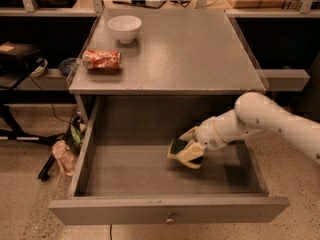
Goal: Pick sponge from top drawer and place on counter
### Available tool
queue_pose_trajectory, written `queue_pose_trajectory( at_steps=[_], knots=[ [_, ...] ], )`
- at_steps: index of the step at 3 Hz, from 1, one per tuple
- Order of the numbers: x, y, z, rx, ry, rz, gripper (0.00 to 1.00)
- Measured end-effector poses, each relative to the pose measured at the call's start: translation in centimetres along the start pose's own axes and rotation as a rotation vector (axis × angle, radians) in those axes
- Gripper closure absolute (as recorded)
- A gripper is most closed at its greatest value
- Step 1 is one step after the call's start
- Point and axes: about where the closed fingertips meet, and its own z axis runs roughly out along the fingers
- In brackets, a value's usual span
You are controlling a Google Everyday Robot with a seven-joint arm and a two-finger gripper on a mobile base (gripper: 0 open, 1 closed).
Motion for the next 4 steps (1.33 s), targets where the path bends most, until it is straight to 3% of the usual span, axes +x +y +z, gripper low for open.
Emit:
queue_pose_trajectory(
  at_steps=[1,2,3,4],
  knots=[
    [-4.1,0.6,-5.2,-0.075,-0.153,-0.051,1.00],
    [-6.2,1.2,-8.8,-0.013,-0.166,-0.082,1.00],
    [-9.0,1.8,-13.5,0.155,-0.163,-0.139,1.00],
    [-10.3,1.2,-15.3,0.232,-0.167,-0.159,1.00]
  ],
)
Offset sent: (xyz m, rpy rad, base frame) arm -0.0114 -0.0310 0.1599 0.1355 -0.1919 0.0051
